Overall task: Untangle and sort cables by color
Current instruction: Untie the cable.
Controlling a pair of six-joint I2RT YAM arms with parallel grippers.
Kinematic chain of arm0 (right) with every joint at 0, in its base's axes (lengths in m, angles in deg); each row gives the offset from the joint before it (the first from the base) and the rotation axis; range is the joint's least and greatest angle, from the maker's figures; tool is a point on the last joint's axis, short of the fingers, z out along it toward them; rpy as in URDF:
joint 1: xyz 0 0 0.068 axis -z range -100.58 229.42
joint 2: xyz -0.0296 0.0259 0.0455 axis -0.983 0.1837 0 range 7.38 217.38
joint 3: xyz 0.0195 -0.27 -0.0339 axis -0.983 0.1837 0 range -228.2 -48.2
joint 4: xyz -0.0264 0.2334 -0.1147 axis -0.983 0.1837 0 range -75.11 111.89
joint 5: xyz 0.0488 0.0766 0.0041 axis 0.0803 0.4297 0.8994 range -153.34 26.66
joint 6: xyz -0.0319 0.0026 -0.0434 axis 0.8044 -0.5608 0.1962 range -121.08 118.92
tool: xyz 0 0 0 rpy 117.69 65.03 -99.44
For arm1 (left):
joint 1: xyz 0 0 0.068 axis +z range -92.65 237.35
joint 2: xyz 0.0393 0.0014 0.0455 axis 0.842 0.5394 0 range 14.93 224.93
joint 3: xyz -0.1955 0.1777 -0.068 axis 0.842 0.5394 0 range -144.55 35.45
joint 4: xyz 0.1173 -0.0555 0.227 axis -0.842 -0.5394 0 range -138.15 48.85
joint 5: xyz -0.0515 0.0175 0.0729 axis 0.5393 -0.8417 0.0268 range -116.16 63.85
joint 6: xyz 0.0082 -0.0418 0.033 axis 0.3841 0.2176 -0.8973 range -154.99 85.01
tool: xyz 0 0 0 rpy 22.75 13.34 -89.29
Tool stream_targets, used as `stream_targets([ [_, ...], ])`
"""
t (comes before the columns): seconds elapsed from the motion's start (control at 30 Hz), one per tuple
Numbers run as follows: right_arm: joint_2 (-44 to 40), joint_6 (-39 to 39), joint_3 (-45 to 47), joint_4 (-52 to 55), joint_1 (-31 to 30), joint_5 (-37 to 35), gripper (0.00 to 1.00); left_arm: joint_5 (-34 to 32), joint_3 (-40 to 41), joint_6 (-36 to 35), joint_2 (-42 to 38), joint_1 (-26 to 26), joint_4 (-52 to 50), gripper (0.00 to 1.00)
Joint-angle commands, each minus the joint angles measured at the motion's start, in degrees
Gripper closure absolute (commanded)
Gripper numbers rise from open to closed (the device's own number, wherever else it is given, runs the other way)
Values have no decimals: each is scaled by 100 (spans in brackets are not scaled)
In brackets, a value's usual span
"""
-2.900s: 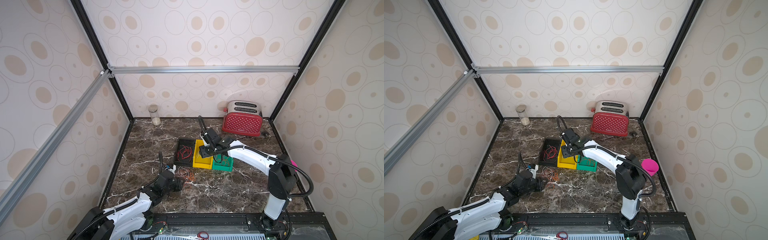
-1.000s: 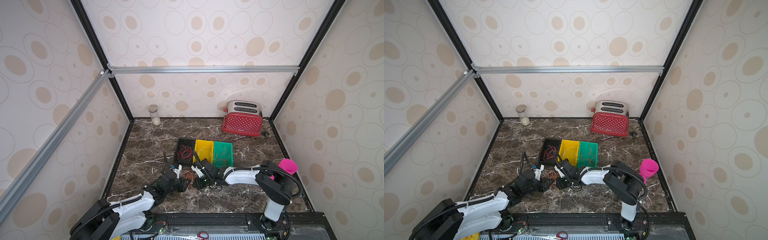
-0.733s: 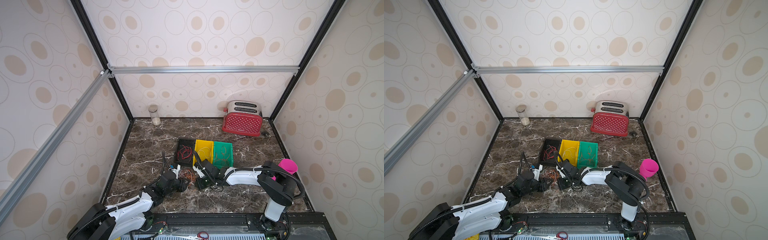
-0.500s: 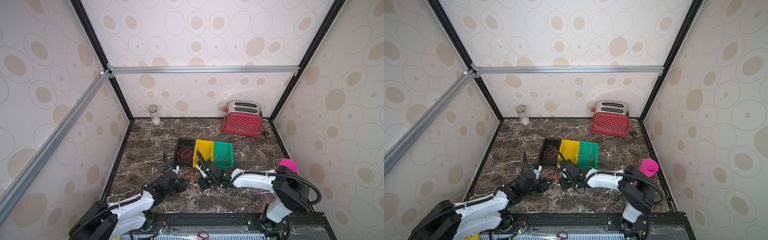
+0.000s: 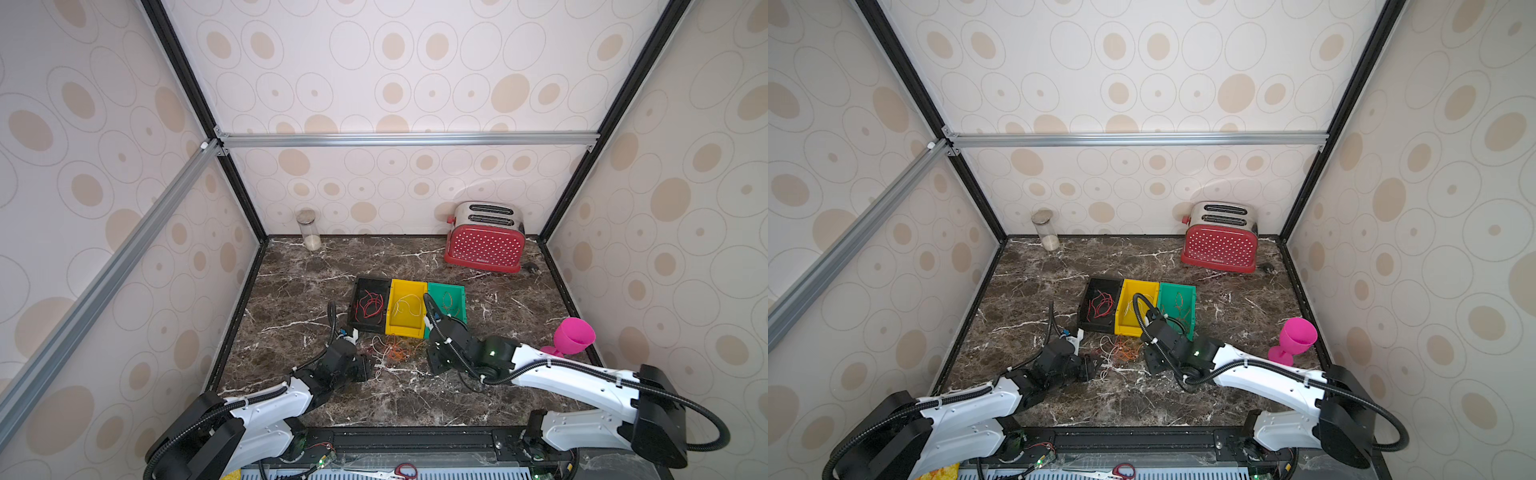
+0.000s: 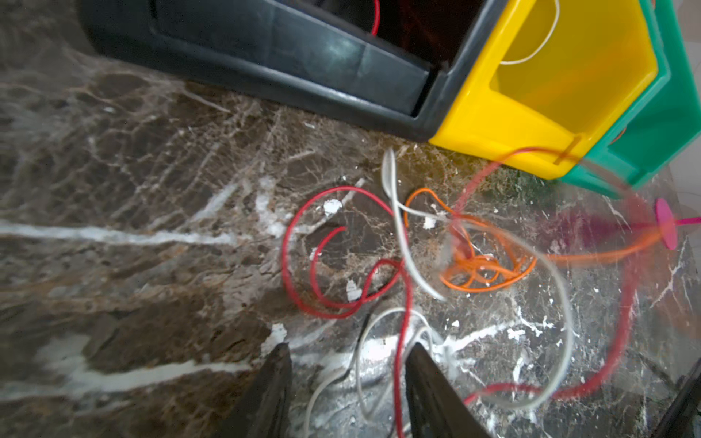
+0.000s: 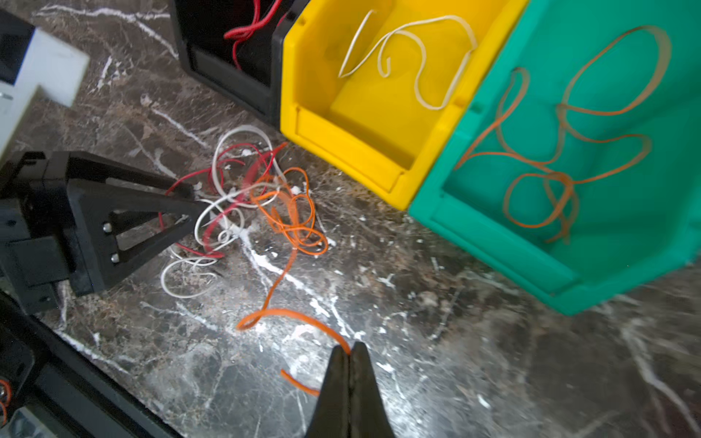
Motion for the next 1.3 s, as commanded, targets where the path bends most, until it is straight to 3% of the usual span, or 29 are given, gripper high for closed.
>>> stream_targets([
  [0.0,-445,3,-165,767,4,-748,100,-133,25,-95,79,45,-279,55],
  [0.1,-835,-16,-227,949,102,-763,100,-124,43,-109,72,62,-258,61],
  [0.2,-1152,3,-314,1098,187,-767,100,-144,40,-125,55,80,-274,74],
  [0.5,-1951,88,-722,1764,556,-1010,100,-246,34,-150,-94,189,-483,94],
  [0.93,-3041,201,-1332,2003,871,-965,100,-238,34,-234,-54,334,-555,100],
  [1.27,-3627,-215,-1886,3103,882,-2453,100,-328,78,-173,139,417,-633,100],
])
